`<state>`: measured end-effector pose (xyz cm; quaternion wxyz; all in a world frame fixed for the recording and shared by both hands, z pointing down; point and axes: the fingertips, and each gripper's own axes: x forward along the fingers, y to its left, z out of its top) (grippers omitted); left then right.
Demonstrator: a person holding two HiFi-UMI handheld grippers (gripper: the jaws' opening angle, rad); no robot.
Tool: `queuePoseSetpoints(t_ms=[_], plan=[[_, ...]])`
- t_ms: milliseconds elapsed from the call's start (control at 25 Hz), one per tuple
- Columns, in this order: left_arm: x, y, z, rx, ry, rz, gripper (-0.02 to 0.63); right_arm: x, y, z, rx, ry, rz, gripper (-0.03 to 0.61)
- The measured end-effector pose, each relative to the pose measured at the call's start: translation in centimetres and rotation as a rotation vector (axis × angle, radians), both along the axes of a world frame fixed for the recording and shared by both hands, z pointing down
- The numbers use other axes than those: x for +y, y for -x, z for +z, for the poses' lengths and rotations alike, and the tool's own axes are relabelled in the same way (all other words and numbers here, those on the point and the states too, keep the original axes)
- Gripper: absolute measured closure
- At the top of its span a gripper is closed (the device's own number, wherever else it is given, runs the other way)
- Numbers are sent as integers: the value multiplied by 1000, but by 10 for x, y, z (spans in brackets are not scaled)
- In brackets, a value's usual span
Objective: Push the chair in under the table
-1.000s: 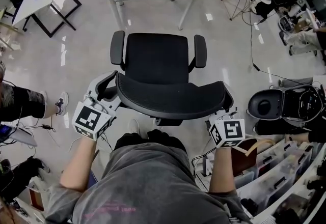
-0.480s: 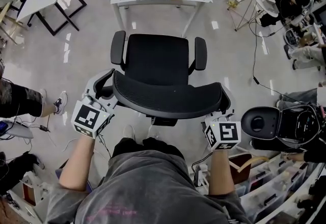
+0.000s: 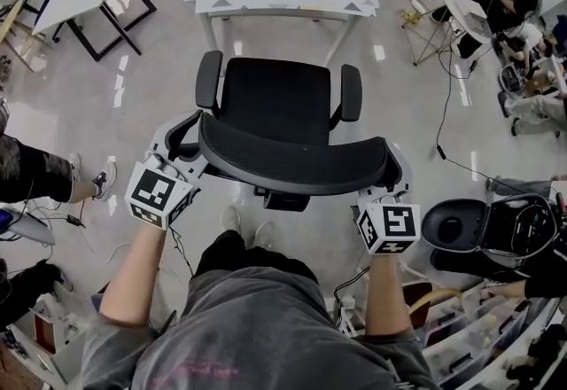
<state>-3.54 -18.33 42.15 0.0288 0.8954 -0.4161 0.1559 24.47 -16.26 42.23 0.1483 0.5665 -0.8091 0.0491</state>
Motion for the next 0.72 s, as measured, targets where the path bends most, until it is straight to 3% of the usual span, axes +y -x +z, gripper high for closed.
queuePoseSetpoints(t_ms=[720], plan=[[-97,-1,-1,17,-2,18,394,-100,0,0,-18,0,-22,377]])
